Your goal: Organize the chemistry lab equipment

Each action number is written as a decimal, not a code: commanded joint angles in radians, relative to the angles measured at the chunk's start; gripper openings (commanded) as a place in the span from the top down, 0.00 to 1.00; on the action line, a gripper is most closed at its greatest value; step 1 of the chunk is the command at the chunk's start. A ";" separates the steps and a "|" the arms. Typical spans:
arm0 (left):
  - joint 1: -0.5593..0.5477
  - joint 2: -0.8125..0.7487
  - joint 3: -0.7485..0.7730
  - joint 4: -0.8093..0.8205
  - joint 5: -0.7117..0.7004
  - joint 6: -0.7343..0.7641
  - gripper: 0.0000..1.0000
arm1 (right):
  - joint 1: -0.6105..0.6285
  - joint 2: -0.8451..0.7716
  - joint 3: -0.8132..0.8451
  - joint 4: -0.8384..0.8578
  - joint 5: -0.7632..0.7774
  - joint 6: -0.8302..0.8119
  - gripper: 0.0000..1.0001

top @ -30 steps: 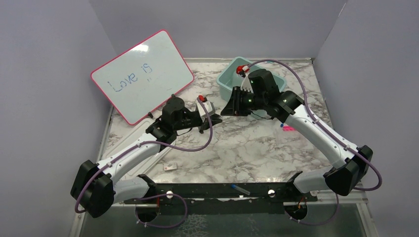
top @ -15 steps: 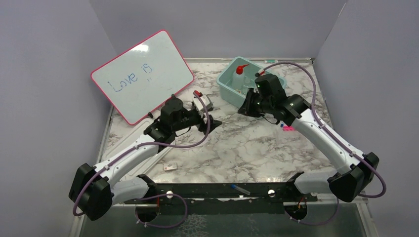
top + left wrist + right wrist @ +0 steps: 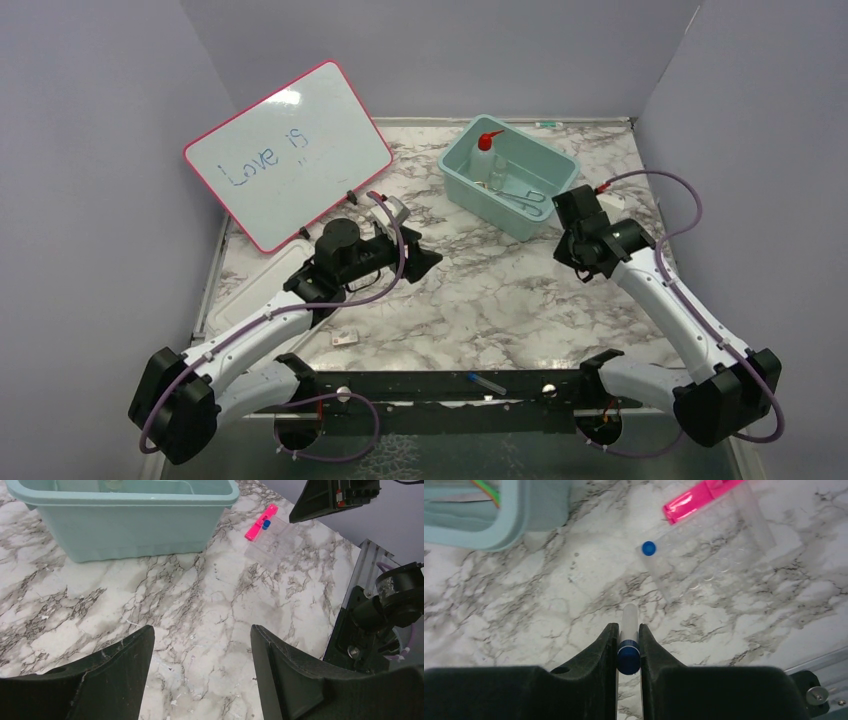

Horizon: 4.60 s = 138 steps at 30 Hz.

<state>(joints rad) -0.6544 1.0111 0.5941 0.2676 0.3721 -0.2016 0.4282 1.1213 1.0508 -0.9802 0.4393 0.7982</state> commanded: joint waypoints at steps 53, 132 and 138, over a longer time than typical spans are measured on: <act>0.001 0.076 0.032 0.064 -0.011 -0.055 0.31 | -0.287 0.135 -0.222 0.307 -0.101 -0.157 0.78; 0.096 -0.007 0.065 -0.234 -0.557 -0.332 0.30 | 0.682 0.273 -0.078 0.338 -0.259 -0.237 0.85; 0.096 -0.031 -0.018 0.036 -0.154 -0.275 0.25 | 0.474 0.107 -0.052 0.548 -0.172 -0.150 0.85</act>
<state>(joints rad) -0.5610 1.0115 0.6350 0.0650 -0.1307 -0.5186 0.9852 1.3109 0.9531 -0.6121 0.1555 0.5671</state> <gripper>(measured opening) 0.727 0.187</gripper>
